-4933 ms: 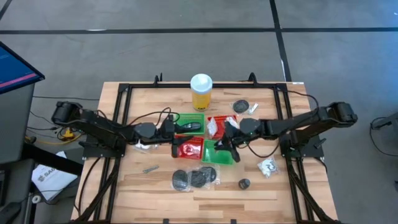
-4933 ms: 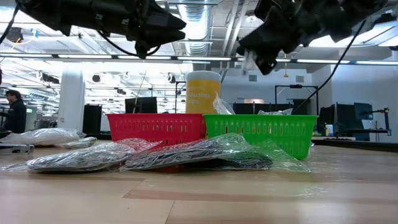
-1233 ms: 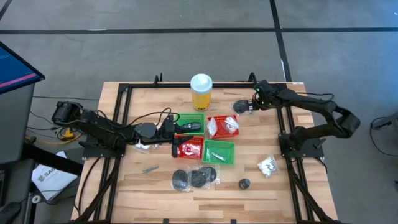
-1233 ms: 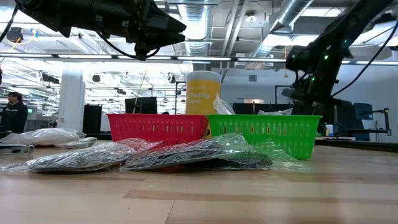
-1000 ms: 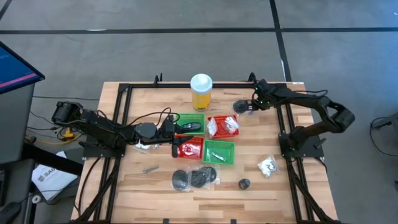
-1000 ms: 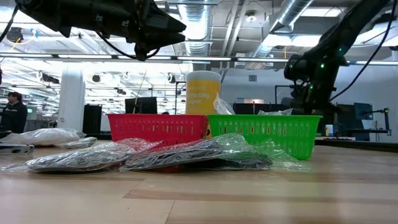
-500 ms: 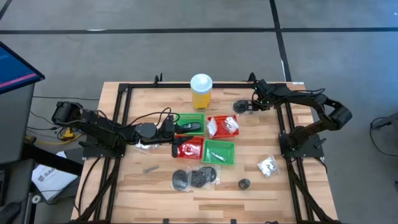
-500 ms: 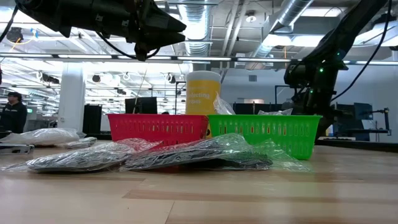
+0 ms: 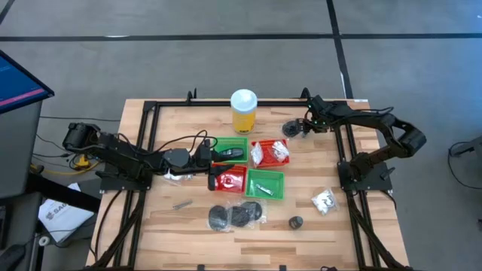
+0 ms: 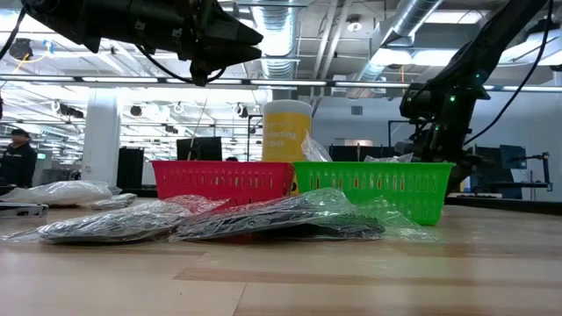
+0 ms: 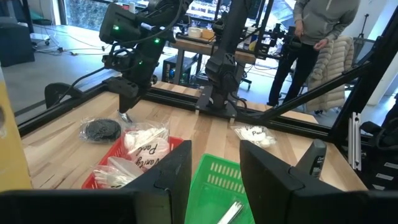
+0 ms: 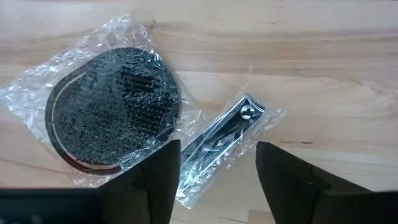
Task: Pick & Place Travel size toiletries
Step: Put the nail cutter into the right green bin
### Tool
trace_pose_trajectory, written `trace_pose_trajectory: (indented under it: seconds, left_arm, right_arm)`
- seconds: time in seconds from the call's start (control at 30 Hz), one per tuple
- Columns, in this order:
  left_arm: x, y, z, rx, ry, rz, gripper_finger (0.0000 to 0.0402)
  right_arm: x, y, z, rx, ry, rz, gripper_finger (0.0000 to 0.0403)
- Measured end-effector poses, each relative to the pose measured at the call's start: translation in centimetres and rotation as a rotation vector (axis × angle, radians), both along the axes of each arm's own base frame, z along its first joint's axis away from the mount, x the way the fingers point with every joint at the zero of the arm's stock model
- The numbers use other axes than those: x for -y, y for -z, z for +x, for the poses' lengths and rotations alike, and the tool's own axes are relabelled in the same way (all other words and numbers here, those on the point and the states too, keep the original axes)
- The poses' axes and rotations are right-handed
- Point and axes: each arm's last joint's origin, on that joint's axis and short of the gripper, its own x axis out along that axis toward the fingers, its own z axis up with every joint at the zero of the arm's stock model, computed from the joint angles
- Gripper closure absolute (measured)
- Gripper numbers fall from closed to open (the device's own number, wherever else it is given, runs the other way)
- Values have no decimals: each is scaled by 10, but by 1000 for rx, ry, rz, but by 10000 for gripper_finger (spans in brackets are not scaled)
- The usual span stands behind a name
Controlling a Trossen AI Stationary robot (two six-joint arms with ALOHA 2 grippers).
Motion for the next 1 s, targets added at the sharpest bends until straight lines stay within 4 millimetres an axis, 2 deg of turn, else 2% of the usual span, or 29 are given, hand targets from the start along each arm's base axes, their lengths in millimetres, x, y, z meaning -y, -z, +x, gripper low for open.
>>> trace_pose_trajectory:
  seconds: [0.13, 0.43, 0.7, 0.83, 1.0]
  left_arm:
    - [0, 0, 0, -1, -1, 0, 275]
    - [0, 0, 0, 0, -4, 0, 275]
    - [0, 0, 0, 0, -3, 0, 275]
    - [0, 0, 0, -1, -3, 0, 275]
    - [0, 0, 0, -1, 1, 0, 275]
  right_arm:
    - [1, 3, 1, -9, 13, 4, 200]
    - [0, 11, 9, -42, 46, -9, 220]
    - [2, 31, 13, -102, 73, 45, 230]
    - [5, 35, 14, -123, 62, 38, 232]
    - [2, 31, 11, -134, 56, 21, 269]
